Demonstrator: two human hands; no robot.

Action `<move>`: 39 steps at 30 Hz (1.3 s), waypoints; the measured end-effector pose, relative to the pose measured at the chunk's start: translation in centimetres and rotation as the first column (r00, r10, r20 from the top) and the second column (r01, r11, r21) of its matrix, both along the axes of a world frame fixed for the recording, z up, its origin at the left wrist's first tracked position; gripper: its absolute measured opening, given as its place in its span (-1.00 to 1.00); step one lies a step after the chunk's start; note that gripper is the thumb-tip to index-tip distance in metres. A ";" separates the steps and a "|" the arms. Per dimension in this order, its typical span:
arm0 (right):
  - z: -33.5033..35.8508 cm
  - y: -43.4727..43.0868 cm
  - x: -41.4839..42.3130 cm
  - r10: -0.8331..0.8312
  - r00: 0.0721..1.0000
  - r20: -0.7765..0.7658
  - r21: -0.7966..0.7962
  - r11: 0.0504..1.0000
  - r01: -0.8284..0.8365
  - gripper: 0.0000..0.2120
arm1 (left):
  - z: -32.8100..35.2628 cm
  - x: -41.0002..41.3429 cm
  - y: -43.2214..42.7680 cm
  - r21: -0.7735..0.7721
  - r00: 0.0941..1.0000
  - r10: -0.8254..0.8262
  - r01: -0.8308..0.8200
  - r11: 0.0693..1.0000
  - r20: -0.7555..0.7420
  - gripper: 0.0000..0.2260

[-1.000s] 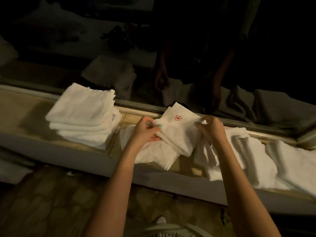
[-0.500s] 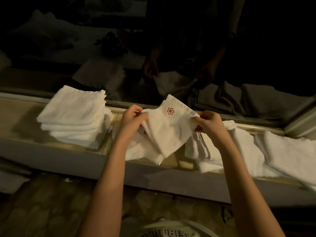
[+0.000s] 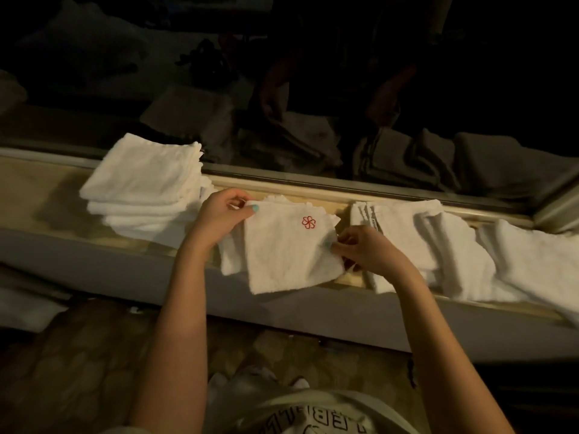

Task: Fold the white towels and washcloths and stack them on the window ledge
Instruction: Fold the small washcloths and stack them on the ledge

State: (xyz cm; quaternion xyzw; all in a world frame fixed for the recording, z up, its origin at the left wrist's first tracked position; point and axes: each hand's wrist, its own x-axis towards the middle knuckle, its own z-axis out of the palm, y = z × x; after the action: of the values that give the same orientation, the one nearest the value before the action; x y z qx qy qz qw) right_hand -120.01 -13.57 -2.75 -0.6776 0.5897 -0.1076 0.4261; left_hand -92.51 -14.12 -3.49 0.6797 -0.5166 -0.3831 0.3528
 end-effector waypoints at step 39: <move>-0.2 -9.8 2.7 0.290 0.873 0.392 0.010 0.947 -0.320 -0.97 | 0.7 -0.4 -0.1 -0.017 0.939 -0.106 0.106 0.994 -0.326 -0.95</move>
State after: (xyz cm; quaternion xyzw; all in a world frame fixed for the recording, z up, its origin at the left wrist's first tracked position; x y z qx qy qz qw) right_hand -117.27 -23.37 -2.99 -0.7113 0.3837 -0.1481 0.5701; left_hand -92.90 -14.22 -2.82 0.5782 -0.4868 -0.5088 0.4121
